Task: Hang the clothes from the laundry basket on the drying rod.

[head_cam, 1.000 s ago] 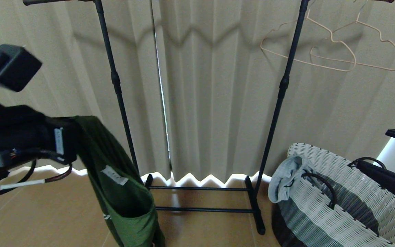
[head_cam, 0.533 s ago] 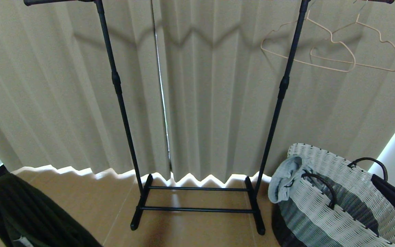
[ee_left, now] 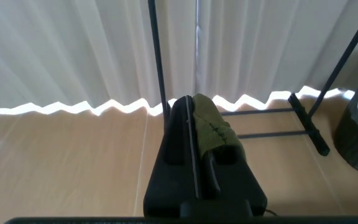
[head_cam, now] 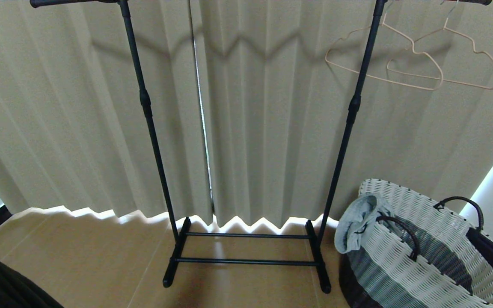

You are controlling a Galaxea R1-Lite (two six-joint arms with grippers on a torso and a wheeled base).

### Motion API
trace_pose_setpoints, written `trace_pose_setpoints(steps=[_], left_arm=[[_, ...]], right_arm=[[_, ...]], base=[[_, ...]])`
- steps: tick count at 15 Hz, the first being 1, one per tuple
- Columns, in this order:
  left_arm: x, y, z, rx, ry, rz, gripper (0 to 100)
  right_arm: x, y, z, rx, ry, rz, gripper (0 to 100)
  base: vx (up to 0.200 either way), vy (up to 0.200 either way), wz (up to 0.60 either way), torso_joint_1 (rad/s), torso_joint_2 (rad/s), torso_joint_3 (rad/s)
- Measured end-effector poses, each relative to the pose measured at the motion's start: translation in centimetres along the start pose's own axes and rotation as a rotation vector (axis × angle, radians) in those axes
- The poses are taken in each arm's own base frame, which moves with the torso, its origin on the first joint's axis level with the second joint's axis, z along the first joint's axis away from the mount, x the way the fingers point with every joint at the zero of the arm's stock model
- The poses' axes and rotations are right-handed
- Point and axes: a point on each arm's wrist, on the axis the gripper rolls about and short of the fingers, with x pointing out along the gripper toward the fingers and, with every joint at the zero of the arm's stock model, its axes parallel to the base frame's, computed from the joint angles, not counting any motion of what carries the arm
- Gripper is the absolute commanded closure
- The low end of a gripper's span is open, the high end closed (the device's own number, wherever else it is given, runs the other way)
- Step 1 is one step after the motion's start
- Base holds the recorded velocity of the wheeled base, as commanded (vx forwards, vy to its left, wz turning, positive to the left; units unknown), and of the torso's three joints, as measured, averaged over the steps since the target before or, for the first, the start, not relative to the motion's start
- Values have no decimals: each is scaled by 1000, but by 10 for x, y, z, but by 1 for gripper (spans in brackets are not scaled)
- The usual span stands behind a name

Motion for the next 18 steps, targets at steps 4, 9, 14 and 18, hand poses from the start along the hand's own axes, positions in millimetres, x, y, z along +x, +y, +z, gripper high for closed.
trace_pose_setpoints(steps=[4,9,14,18], left_arm=[[-5,-1,0,34,-36,-49,100],[-8,-2,0,79,-104,-111,100],[-9,-4,-4,59,-126,-212,100],[-7,-5,-5,-21,-105,-223,100]], right_arm=[[3,-2,7,-2,-14,-4,0],[7,-3,6,4,7,-4,0],[8,-4,4,6,21,-20,0],[9,-4,5,6,22,-27,0]], base=[[0,0,0,0,0,0],[0,0,0,8,-90,-129],[0,0,0,72,-467,-347],[0,0,0,127,-456,-337]])
